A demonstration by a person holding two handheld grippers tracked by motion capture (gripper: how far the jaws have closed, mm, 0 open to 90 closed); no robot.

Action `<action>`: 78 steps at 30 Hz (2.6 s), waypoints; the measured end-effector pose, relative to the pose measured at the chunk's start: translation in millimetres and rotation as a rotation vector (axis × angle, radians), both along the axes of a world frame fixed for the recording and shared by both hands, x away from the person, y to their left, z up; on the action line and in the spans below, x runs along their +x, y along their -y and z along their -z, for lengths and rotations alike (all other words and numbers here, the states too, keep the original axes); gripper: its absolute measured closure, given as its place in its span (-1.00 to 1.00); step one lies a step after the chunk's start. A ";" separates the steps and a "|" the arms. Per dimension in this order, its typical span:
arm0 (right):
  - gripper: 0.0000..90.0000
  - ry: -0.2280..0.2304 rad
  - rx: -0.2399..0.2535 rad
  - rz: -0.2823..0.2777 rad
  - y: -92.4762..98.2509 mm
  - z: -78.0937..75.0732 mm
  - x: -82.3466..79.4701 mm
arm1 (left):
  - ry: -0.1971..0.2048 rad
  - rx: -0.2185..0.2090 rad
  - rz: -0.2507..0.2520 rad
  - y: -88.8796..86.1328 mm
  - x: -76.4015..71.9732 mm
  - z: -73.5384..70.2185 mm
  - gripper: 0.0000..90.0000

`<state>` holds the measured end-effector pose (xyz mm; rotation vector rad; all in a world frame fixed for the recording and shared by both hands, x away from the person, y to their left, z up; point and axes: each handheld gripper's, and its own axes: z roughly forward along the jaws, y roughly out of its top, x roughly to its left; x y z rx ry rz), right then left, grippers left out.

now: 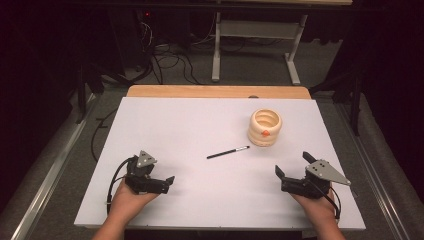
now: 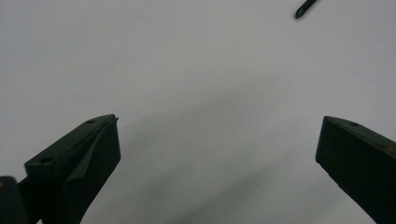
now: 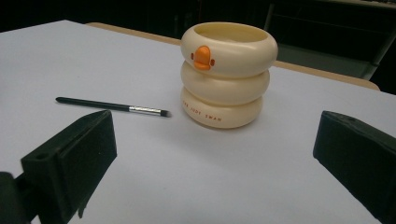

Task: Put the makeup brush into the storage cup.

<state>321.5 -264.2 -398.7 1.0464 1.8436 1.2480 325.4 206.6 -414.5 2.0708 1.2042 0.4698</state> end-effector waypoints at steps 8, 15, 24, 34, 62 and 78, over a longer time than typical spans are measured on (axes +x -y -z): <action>-0.98 -0.005 0.009 0.010 3.4 0.1 -0.5 | -0.038 0.041 0.027 0.2 4.4 -12.2 -0.99; -0.98 -0.001 0.017 0.015 5.8 -0.9 -1.2 | -0.124 0.076 0.061 -5.8 15.3 -26.5 -0.99; -0.98 -0.002 0.015 0.008 4.3 -1.4 -1.7 | -0.179 0.133 0.112 1.8 23.1 -38.5 -0.99; -0.98 0.000 0.018 0.014 5.4 -1.6 -2.5 | -0.240 0.203 0.164 9.9 32.8 -46.8 -0.99; -0.98 -0.004 0.021 0.012 4.7 -1.0 -2.4 | -0.320 0.296 0.319 53.9 76.8 -70.7 -0.99; -0.98 -0.003 0.022 0.011 5.8 -1.1 -2.1 | -0.320 0.308 0.359 83.8 95.5 -75.2 -0.97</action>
